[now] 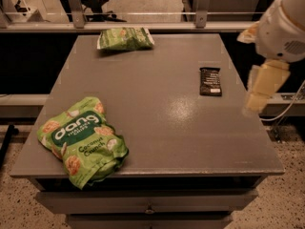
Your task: Pick green jalapeno chip bag
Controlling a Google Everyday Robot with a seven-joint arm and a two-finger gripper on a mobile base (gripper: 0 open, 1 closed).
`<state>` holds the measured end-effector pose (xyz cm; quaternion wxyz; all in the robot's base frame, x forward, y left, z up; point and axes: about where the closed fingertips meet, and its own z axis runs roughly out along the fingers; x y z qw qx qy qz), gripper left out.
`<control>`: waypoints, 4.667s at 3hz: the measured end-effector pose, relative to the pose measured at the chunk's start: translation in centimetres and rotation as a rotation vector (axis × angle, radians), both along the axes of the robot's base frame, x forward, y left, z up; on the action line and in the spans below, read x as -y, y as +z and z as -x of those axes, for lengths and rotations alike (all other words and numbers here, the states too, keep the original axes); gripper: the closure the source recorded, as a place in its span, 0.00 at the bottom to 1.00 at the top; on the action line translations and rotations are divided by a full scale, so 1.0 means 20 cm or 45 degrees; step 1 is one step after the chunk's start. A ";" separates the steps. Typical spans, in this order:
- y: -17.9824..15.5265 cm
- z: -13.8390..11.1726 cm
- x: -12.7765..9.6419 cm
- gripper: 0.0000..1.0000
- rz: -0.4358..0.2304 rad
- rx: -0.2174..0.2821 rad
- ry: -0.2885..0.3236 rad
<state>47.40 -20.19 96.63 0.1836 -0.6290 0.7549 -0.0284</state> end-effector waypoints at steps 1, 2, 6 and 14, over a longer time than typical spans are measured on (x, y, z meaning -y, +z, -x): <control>-0.08 -0.32 -0.13 0.00 -0.098 0.085 0.128; -0.15 -0.67 -0.28 0.00 -0.234 0.199 0.242; -0.16 -1.29 -0.59 0.00 -0.613 0.460 0.175; -0.49 -2.02 -1.21 0.42 -0.952 0.424 -0.197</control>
Offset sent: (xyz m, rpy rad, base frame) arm 0.2275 0.0943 -0.0423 0.3377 -0.2943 0.3015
